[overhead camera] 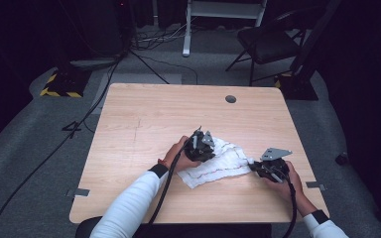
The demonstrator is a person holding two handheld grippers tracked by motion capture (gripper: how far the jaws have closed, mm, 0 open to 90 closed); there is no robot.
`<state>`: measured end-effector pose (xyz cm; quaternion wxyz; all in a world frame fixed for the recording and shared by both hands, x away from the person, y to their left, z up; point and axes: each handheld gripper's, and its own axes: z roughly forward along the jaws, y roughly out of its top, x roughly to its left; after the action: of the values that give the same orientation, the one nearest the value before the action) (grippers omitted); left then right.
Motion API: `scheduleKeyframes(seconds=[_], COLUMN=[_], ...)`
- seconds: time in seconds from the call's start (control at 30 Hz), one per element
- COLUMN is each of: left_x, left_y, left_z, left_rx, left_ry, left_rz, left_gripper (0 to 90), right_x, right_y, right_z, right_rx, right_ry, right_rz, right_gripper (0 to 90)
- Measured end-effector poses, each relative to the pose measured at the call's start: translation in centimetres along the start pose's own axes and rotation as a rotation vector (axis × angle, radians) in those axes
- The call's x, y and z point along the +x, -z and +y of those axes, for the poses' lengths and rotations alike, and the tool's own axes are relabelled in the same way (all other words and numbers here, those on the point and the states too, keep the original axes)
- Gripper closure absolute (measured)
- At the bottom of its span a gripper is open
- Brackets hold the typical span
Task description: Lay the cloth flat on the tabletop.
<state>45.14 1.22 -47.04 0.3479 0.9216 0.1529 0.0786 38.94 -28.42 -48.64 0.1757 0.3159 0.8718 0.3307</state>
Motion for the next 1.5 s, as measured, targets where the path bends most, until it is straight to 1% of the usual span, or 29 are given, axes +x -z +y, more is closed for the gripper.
scheduleKeyframes(seconds=[0.07, 0.1, 0.13, 0.17, 0.23, 0.33, 0.4, 0.43, 0.47, 0.5, 0.53, 0.6, 0.63, 0.7, 0.87, 0.93, 0.97, 1.07, 1.1, 1.13, 1.17, 1.23, 1.27, 1.3, 1.33, 1.37, 1.43, 1.47, 1.5], left_x=[0.2, 0.2, 0.5, 0.5, 1.0, 1.3, 1.5, 1.8, 1.8, 2.2, 2.3, 2.4, 2.6, 2.8, 3.2, 3.2, 3.2, 3.2, 3.2, 2.9, 2.7, 2.4, 1.7, 1.7, 0.9, 0.5, -0.1, -0.1, -0.3], left_y=[0.5, 0.5, 1.2, 1.2, 2.4, 3.6, 4.0, 4.8, 4.8, 5.6, 5.9, 6.2, 6.7, 6.9, 7.3, 7.3, 7.5, 7.5, 7.5, 7.3, 7.1, 7.0, 6.4, 6.4, 5.6, 5.1, 3.9, 3.9, 2.7], left_z=[-0.1, -0.1, -0.3, -0.3, -0.5, -0.7, -0.7, -0.9, -0.9, -1.1, -1.2, -1.4, -1.7, -2.1, -3.0, -3.2, -3.7, -4.2, -4.2, -4.1, -3.9, -3.6, -2.8, -2.8, -1.9, -1.6, -0.9, -0.9, -0.4], left_rx=[-0.021, -0.021, -0.050, -0.050, -0.089, -0.119, -0.126, -0.152, -0.152, -0.165, -0.171, -0.174, -0.172, -0.168, -0.162, -0.153, -0.145, -0.137, -0.137, -0.144, -0.149, -0.159, -0.161, -0.161, -0.140, -0.128, -0.090, -0.090, -0.069], left_ry=[0.004, 0.004, 0.021, 0.021, 0.041, 0.045, 0.050, 0.065, 0.065, 0.082, 0.085, 0.089, 0.098, 0.108, 0.118, 0.114, 0.114, 0.113, 0.113, 0.115, 0.115, 0.108, 0.083, 0.083, 0.048, 0.036, 0.011, 0.011, -0.002], left_rz=[0.008, 0.008, 0.013, 0.013, 0.029, 0.071, 0.071, 0.080, 0.080, 0.093, 0.103, 0.108, 0.124, 0.137, 0.146, 0.152, 0.153, 0.138, 0.138, 0.115, 0.110, 0.101, 0.086, 0.086, 0.067, 0.058, 0.063, 0.063, 0.053], left_gripper=[82.8, 83.1, 83.0, 83.0, 83.0, 83.4, 83.4, 83.4, 83.4, 83.4, 83.3, 83.2, 82.6, 80.7, 78.9, 82.5, 84.1, 86.0, 82.6, 77.0, 71.5, 65.1, 62.2, 59.4, 57.1, 54.6, 52.7, 52.6, 52.5], right_x=[-0.1, -0.1, -0.2, -0.3, -0.4, -0.5, -0.6, -0.7, -0.8, -0.9, -1.0, -1.1, -1.3, -1.5, -1.8, -1.9, -2.2, -2.5, -2.5, -2.5, -2.5, -2.5, -2.5, -2.5, -2.5, -2.5, -2.4, -2.4, -2.4], right_y=[0.2, 0.2, 0.4, 0.4, 0.6, 0.7, 0.8, 0.9, 1.0, 1.1, 1.2, 1.2, 1.4, 1.5, 1.5, 1.5, 1.4, 1.2, 1.2, 1.1, 1.1, 1.1, 1.2, 1.2, 1.2, 1.2, 1.1, 1.1, 1.1], right_z=[0.0, 0.0, 0.0, 0.0, -0.1, -0.1, -0.1, -0.1, -0.1, -0.1, -0.1, -0.1, -0.1, -0.2, -0.3, -0.3, -0.4, -0.4, -0.4, -0.4, -0.4, -0.4, -0.4, -0.4, -0.4, -0.4, -0.4, -0.4, -0.4], right_rx=[-0.008, -0.008, -0.011, -0.013, -0.015, -0.017, -0.018, -0.022, -0.022, -0.023, -0.026, -0.027, -0.032, -0.031, -0.027, -0.023, -0.020, -0.017, -0.017, -0.014, -0.013, -0.017, -0.022, -0.022, -0.022, -0.021, -0.018, -0.018, -0.018], right_ry=[0.000, 0.000, -0.003, -0.005, -0.012, -0.015, -0.012, -0.019, -0.020, -0.026, -0.029, -0.035, -0.042, -0.050, -0.061, -0.064, -0.077, -0.091, -0.091, -0.084, -0.085, -0.085, -0.085, -0.085, -0.087, -0.087, -0.085, -0.083, -0.081], right_rz=[-0.011, -0.011, -0.021, -0.024, -0.031, -0.041, -0.050, -0.056, -0.064, -0.070, -0.078, -0.086, -0.097, -0.104, -0.123, -0.127, -0.132, -0.130, -0.130, -0.134, -0.136, -0.136, -0.134, -0.134, -0.133, -0.132, -0.135, -0.134, -0.135], right_gripper=[85.4, 85.4, 86.0, 86.2, 86.6, 87.0, 87.2, 87.3, 87.3, 87.4, 87.4, 87.4, 87.5, 87.6, 87.6, 87.6, 87.6, 87.6, 87.6, 87.4, 87.3, 87.2, 87.0, 87.0, 87.0, 87.0, 86.9, 86.8, 86.8])
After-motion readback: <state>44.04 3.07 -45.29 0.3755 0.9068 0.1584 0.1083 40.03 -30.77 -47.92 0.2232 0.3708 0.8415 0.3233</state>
